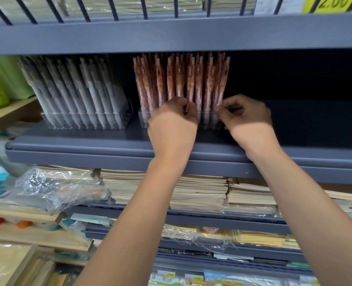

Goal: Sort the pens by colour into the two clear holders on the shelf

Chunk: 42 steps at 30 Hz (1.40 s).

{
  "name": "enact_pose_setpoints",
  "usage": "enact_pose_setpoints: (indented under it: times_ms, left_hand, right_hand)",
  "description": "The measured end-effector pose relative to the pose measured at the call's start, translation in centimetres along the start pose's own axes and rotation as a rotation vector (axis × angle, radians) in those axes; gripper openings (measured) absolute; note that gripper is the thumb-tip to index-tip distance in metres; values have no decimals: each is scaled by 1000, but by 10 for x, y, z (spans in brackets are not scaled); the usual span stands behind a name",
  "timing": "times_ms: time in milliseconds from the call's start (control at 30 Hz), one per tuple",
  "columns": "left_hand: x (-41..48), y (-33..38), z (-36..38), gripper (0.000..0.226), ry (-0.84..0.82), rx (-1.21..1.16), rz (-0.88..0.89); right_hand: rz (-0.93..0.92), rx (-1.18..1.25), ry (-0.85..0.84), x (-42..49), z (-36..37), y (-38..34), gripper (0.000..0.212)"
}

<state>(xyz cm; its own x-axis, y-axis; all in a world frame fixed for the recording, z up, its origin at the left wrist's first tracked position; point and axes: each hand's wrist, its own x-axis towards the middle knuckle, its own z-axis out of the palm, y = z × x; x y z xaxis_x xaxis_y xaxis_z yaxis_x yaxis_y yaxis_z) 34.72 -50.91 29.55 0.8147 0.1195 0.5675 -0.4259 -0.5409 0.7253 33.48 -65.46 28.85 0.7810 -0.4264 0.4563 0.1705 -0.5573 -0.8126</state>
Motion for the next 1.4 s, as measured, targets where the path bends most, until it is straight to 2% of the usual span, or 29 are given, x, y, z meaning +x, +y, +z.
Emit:
enact_pose_setpoints:
  times_ms: [600,867,1033,1167,1400]
  left_hand:
    - [-7,2,-1,15,132,-69,-42]
    - [-3,5,1,19,22,30,84]
    - [1,5,6,24,-69,0,62]
    - [4,3,8,21,-82,-43,31]
    - [5,1,9,17,-65,-66,3]
  right_hand:
    - [1,7,6,0,1,0,13]
    - [14,5,5,0,0,-1,2]
    - [9,5,3,0,1,-1,9]
    - [15,-9,14,0,1,0,2]
    - [6,-13,19,0,1,0,3]
